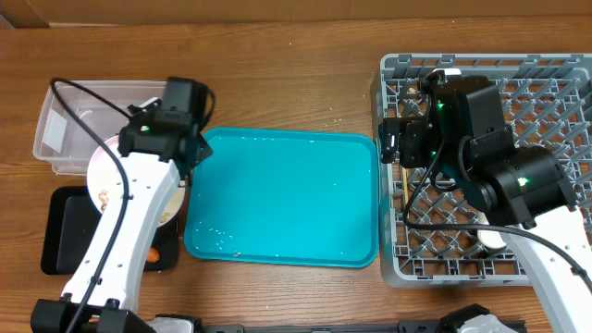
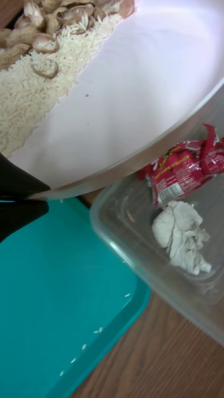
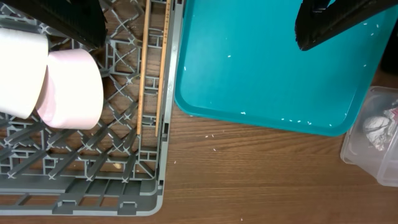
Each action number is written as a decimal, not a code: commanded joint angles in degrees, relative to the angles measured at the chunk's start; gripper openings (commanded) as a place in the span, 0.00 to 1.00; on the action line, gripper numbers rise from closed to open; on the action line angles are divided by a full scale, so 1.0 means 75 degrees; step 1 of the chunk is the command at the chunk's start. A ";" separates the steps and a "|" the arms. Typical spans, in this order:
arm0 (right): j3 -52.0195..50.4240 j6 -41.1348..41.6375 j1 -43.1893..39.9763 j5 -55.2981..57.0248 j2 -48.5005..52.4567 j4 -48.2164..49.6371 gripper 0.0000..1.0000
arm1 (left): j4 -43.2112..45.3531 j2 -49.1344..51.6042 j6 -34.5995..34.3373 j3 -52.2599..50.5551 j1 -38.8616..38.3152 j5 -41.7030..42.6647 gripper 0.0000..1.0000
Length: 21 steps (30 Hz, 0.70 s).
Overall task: Sort waste into correct bins and load items into the dishwasher
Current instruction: 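Tilt the white plate to scrape food scraps onto the black tray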
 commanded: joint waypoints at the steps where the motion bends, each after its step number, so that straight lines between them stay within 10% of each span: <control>1: 0.0175 0.0023 0.0026 -0.0020 -0.0020 0.0041 1.00 | 0.0481 -0.0152 0.0781 -0.0452 0.0452 0.0172 0.04; 21: 0.0175 0.0023 0.0026 -0.0017 -0.0020 0.0041 1.00 | 0.1536 -0.1402 0.1705 -0.0839 0.1606 0.1530 0.04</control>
